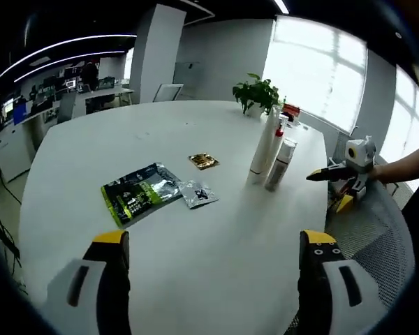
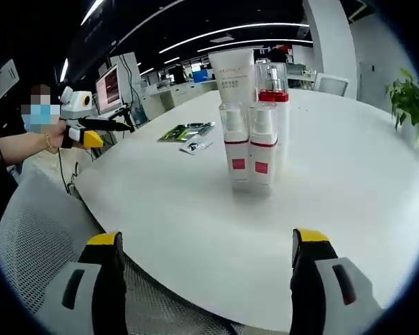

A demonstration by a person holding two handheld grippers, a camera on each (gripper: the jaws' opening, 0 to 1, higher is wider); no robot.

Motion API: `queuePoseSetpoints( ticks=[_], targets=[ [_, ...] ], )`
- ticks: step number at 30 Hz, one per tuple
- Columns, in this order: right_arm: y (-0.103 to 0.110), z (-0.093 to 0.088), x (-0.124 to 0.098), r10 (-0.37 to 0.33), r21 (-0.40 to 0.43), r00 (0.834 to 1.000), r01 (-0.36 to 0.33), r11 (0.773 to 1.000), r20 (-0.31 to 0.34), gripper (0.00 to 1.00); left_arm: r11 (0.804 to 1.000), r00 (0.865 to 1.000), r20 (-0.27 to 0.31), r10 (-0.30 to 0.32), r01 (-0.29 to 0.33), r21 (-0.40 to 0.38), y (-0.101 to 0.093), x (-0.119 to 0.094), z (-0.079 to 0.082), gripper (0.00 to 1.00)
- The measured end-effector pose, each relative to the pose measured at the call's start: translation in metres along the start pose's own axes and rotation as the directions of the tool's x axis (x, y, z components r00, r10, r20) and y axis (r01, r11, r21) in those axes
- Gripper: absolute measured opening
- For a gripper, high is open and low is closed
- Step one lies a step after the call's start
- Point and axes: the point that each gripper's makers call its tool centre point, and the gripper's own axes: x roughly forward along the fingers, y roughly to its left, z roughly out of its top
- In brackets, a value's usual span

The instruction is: Arrange the skincare products in the storage area until every visible bottle or jar stands upright without overlapping.

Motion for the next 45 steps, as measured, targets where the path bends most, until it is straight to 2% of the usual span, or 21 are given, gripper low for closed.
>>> queuePoseSetpoints(
  ticks=[14, 16, 19, 26, 36, 40, 45],
  targets=[
    [-0.005, -0.003, -0.002, -0.029, 0.017, 0.999, 0.03, 0.999, -0.021, 0.99, 0.995, 0.999, -0.042, 0.026, -0.021, 0.097, 0.055, 0.037, 0.021, 0.94],
    [-0.005, -0.004, -0.002, -0.033, 0.022, 0.999, 0.034, 0.999, -0.022, 0.99, 0.994, 0.998, -0.05, 0.033, -0.028, 0.107, 0.068, 0.045, 0.021, 0.93],
    [-0.005, -0.005, -0.002, -0.033, 0.02, 0.999, 0.033, 0.999, -0.03, 0.99, 0.99, 0.996, -0.068, 0.052, -0.043, 0.135, 0.079, 0.055, 0.023, 0.92],
    [-0.006, -0.007, -0.001, -0.035, 0.025, 0.999, 0.036, 0.999, -0.042, 0.99, 0.988, 0.993, -0.099, 0.061, -0.047, 0.145, 0.104, 0.076, 0.023, 0.9],
    [-0.008, -0.01, -0.001, -0.04, 0.034, 0.998, 0.042, 0.999, -0.051, 0.99, 0.979, 0.992, -0.126, 0.032, -0.006, 0.201, 0.122, 0.108, 0.033, 0.91],
    [-0.009, -0.01, -0.001, -0.044, 0.038, 0.998, 0.046, 0.998, -0.052, 0.99, 0.975, 0.989, -0.149, 0.021, 0.012, 0.221, 0.129, 0.118, 0.031, 0.92],
    [-0.01, -0.011, -0.001, -0.047, 0.043, 0.997, 0.05, 0.998, -0.056, 0.99, 0.967, 0.983, -0.182, 0.009, 0.037, 0.251, 0.124, 0.125, 0.026, 0.91]
  ],
)
